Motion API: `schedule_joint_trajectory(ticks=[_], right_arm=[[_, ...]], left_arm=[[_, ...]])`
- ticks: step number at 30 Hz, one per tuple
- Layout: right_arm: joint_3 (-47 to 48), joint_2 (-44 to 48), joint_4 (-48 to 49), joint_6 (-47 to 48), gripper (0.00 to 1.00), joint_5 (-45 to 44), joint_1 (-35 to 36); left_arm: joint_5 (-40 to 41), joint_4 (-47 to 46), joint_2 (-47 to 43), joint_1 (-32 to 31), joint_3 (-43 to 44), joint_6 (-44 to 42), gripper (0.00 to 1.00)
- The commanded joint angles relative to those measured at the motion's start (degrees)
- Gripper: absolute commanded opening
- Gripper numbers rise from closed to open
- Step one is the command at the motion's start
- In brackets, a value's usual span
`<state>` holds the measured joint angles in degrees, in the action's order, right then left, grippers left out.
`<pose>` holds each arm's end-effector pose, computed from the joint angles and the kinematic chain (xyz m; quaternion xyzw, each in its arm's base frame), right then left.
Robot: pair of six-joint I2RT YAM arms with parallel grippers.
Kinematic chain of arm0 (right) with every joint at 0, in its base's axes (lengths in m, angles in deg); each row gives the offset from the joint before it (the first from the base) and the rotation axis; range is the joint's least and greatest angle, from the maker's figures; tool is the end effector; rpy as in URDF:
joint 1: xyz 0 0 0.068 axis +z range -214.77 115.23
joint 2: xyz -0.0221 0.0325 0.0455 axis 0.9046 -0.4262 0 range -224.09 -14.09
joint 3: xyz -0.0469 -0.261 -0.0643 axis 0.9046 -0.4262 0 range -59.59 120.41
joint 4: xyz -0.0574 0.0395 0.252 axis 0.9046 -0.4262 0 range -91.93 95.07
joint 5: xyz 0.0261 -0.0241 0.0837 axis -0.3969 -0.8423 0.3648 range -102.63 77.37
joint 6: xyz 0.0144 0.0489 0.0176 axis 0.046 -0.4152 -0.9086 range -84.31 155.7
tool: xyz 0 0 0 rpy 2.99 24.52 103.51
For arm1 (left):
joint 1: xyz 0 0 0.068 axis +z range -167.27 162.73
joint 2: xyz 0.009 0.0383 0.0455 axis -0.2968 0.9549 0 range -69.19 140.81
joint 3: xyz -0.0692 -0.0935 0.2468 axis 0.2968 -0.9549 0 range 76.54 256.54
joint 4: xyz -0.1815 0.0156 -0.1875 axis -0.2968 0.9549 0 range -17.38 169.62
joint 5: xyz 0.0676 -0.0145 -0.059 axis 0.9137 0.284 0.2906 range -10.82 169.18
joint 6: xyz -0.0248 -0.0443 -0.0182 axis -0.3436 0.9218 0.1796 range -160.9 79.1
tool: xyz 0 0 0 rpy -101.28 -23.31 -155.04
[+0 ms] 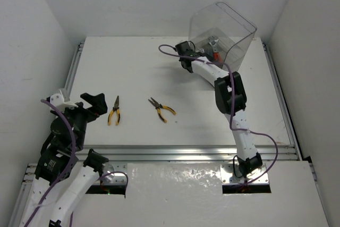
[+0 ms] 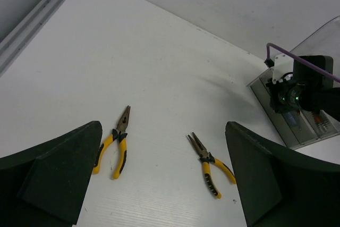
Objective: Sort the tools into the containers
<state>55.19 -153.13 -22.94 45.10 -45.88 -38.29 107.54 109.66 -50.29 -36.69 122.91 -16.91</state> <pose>0.4840 0.2192 0.1585 -0.1914 0.8911 -0.2217 0.3465 0.0657 -0.0052 0.3477 -0.1875 0.7334 -0.0578 0.6508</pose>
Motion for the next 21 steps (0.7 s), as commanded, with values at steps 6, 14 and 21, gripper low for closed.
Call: schedule_joint_trajectory(ticks=[6,14,21], right_arm=[[1.8,2.0,2.8,4.9,0.04,-2.3,-2.1],[0.5,6.5,0.2,1.9,0.10,1.1,-1.9],[-5.1,11.5,2.7,3.1,0.06,0.8,-2.0]], left_arm=[[-0.6,-2.8,-1.3,-0.9,-0.4,-1.0,1.00],[-0.6,-2.8,-1.1,-1.1,-0.4,-1.0,1.00],[-0.6,-2.8,-1.1,-1.1,-0.4,-1.0,1.00]])
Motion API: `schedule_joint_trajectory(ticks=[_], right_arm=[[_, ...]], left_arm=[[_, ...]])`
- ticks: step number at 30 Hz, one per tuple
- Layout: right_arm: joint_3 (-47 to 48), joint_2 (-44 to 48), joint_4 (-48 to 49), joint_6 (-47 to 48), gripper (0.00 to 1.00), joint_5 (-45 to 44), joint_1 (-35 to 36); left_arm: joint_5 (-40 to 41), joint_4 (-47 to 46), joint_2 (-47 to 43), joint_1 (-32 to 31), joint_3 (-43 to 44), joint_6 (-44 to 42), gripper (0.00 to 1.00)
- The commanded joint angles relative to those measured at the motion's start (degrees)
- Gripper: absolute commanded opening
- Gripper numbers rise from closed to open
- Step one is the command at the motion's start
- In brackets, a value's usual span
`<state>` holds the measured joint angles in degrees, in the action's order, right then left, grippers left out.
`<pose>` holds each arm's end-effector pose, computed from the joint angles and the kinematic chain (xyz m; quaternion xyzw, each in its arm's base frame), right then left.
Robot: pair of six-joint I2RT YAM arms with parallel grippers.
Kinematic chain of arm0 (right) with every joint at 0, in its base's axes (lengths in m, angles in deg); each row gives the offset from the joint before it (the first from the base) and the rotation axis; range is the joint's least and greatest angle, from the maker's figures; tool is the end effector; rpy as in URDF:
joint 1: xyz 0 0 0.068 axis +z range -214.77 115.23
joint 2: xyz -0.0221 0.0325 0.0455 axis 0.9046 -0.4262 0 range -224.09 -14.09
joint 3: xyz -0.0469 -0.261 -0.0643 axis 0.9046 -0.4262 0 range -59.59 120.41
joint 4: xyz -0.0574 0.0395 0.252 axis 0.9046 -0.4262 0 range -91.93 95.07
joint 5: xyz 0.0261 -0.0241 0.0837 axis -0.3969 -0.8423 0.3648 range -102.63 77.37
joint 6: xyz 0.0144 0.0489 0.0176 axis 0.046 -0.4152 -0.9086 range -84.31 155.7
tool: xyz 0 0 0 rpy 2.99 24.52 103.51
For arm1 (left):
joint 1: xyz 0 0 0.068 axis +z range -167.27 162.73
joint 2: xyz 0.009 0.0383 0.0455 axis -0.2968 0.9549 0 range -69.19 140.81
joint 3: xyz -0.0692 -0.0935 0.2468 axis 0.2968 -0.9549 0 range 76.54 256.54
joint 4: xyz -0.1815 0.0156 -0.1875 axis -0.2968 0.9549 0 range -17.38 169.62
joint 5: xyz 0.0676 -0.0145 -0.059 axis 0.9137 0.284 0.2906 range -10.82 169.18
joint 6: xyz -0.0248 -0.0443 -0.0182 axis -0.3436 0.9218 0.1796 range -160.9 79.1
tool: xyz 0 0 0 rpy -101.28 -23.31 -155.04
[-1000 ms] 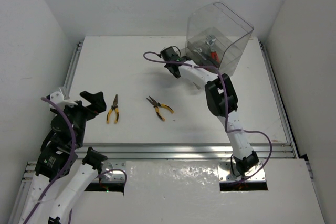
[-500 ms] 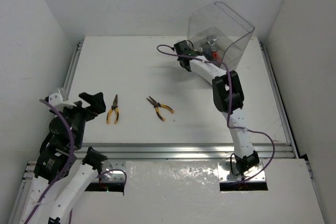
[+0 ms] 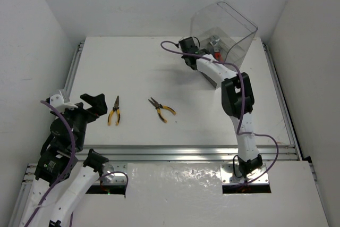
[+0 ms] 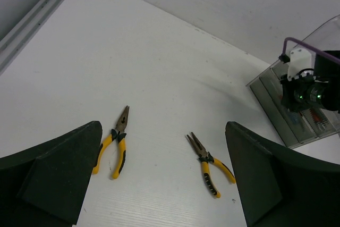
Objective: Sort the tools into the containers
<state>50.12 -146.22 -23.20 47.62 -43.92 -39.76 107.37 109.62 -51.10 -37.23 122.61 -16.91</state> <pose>0.4724 0.1999 0.1905 -0.2013 0.8889 -0.2154 0.3507 0.0633 -0.0051 0.3468 -0.1840 0.7316 -0.0640 0.6534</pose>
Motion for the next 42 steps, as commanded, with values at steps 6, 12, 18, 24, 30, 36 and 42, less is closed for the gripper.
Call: schedule_joint_trajectory(ticks=[6,12,18,24,30,36,42], right_arm=[[0.1,1.4,3.9,4.6,0.04,-4.4,-0.5],[0.2,1.4,1.9,2.2,0.04,-2.1,-0.1],[-3.1,2.4,7.5,5.4,0.25,-3.1,4.3],[-3.1,-3.1,11.5,11.2,0.53,-10.8,6.1],[-4.8,-7.3,21.0,18.5,0.56,-20.6,6.2],[-5.6,-9.9,27.6,24.4,0.55,-24.9,6.1],[-7.8,-12.0,37.7,33.6,0.51,-29.3,6.1]], left_arm=[[-0.2,-2.8,-0.6,-0.7,-0.2,-1.0,1.00],[-0.2,-2.8,-0.6,-0.7,-0.1,-1.0,1.00],[-0.2,-2.6,-0.3,-0.7,-0.2,-1.0,1.00],[-0.2,-2.7,-0.7,-0.9,-0.2,-1.0,1.00],[-0.3,-2.7,-0.9,-1.5,-0.2,-1.0,1.00],[-0.3,-2.7,-0.8,-1.9,-0.2,-1.0,1.00],[-0.2,-2.7,-1.3,-2.3,-0.3,-1.0,1.00]])
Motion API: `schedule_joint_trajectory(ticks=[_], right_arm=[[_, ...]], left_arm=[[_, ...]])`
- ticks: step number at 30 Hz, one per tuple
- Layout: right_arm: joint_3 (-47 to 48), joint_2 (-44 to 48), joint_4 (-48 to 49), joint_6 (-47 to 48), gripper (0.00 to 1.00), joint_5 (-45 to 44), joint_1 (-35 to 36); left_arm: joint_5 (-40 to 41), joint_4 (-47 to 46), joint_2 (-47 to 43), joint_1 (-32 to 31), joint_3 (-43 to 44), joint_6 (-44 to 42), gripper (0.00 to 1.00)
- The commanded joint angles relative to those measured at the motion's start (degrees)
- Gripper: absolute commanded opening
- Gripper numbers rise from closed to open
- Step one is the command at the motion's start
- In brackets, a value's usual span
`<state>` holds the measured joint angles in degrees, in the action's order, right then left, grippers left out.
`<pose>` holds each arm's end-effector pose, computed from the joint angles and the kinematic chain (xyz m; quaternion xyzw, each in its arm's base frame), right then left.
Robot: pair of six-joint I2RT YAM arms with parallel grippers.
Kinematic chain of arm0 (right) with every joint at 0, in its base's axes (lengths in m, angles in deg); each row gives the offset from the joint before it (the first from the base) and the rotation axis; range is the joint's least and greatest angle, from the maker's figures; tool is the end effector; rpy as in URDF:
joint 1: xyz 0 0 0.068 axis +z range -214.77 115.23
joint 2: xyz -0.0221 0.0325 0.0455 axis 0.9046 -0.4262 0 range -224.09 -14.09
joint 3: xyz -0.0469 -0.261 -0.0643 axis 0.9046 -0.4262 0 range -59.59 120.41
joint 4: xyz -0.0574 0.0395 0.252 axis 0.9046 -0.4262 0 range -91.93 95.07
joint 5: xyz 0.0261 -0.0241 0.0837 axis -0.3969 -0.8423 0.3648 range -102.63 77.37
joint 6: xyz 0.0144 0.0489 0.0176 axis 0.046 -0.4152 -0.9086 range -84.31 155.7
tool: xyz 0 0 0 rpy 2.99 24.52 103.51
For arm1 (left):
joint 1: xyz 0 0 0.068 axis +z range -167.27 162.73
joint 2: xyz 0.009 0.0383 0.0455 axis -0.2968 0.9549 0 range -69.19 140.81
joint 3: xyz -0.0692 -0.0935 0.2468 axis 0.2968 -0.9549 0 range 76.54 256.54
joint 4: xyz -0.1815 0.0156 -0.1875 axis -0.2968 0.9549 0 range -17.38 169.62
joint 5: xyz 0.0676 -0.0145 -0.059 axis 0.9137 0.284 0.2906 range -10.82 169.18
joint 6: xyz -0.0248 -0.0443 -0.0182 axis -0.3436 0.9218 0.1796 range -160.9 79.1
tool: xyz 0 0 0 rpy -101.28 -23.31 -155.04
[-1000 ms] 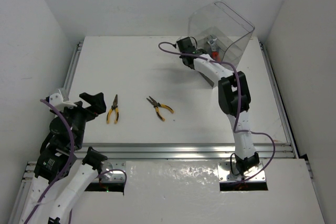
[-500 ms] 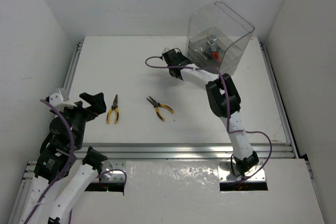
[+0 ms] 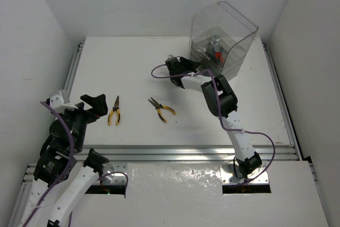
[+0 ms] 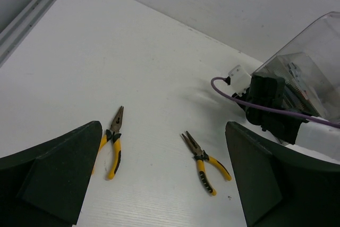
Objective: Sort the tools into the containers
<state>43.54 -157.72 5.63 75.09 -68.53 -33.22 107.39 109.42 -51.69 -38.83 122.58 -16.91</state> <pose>0.4671 0.2521 0.0962 -0.3030 0.7669 -0.4493 0.3438 0.0610 -0.0060 0.3474 -0.1750 0.7298 -0.0758 0.6565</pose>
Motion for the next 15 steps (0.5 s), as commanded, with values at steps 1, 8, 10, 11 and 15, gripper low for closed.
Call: schedule_joint_trajectory(ticks=[1,8,10,11,15], right_arm=[[-1.6,-0.6,9.9,6.7,0.50,-5.1,-0.4],[-2.8,-0.8,13.8,8.2,0.41,-5.9,-0.4],[-2.5,-1.4,14.7,9.0,0.35,-6.4,-0.6],[-2.6,-1.5,16.0,9.4,0.33,-6.6,-0.6],[-2.0,-2.4,16.7,10.0,0.29,-6.6,-0.9]], left_arm=[[-0.3,-2.6,-0.7,-0.7,-0.2,-1.0,1.00],[-0.1,-2.6,-1.2,-1.2,-0.2,-1.0,1.00],[0.0,-2.5,-1.4,-1.4,-0.2,-0.9,1.00],[0.0,-2.4,-1.5,-1.4,-0.3,-0.9,1.00],[0.1,-2.5,-1.7,-1.7,-0.2,-0.9,1.00]])
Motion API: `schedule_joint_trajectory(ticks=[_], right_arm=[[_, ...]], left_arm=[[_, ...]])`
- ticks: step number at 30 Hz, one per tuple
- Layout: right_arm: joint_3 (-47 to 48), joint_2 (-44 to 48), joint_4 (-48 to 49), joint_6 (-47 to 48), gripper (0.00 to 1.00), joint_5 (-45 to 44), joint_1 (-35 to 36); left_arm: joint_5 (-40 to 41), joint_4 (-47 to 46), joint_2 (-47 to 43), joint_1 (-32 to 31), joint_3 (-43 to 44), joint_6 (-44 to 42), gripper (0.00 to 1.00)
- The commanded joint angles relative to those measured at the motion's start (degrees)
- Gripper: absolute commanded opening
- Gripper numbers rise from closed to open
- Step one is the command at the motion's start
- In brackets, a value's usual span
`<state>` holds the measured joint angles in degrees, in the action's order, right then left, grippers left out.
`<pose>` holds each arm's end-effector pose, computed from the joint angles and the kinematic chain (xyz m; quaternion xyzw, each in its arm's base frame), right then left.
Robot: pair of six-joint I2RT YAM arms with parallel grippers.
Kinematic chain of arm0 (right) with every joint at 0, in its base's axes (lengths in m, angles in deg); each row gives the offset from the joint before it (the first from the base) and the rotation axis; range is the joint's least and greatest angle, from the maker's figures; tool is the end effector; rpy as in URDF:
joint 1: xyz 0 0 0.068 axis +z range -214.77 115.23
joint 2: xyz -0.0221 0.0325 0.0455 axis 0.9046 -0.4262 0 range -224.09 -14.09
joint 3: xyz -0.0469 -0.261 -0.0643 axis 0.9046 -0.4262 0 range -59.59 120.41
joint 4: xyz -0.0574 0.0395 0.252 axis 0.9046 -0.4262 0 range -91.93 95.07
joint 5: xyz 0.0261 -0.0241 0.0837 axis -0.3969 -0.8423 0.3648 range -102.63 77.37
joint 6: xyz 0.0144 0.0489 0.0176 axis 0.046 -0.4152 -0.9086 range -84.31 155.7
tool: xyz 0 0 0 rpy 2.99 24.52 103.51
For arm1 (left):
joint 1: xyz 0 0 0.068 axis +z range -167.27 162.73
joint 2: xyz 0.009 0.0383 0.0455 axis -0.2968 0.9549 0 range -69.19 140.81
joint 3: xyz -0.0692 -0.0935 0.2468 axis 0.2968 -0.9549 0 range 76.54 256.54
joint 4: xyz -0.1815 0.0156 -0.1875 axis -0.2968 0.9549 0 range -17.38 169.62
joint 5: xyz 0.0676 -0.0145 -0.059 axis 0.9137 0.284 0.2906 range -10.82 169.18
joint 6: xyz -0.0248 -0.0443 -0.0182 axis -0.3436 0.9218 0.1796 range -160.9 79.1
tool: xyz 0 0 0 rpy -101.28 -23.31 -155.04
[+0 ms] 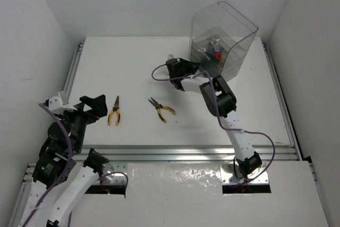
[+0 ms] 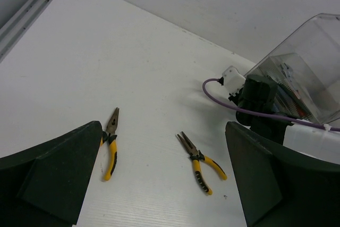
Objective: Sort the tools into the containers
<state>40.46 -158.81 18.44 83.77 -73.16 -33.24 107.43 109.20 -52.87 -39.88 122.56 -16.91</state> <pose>0.4682 0.2508 0.0888 -0.2922 0.7365 -0.4956 0.3557 0.0565 -0.0052 0.3485 -0.1706 0.7236 -0.0868 0.6631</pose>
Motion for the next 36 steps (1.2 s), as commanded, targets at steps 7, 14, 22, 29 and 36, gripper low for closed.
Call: schedule_joint_trajectory(ticks=[7,14,22,29,36], right_arm=[[1.3,-2.1,6.1,2.5,0.15,-2.7,-1.5],[1.0,-1.9,10.3,5.0,0.00,-3.8,-1.5],[-0.4,-0.6,12.6,5.2,0.00,-4.6,0.5],[2.4,1.4,-2.2,-8.2,0.00,-3.3,4.8],[8.7,1.5,-23.7,-24.9,0.00,0.6,8.3]], left_arm=[[0.1,-2.3,-0.8,-0.8,-0.2,-0.8,1.00],[0.1,-2.3,-0.6,-0.9,-0.2,-0.8,1.00],[0.2,-2.2,-0.6,-0.9,-0.2,-0.8,1.00],[0.3,-2.1,-0.6,-0.9,-0.2,-0.8,1.00],[0.5,-2.1,-0.9,-0.9,-0.2,-0.7,1.00]])
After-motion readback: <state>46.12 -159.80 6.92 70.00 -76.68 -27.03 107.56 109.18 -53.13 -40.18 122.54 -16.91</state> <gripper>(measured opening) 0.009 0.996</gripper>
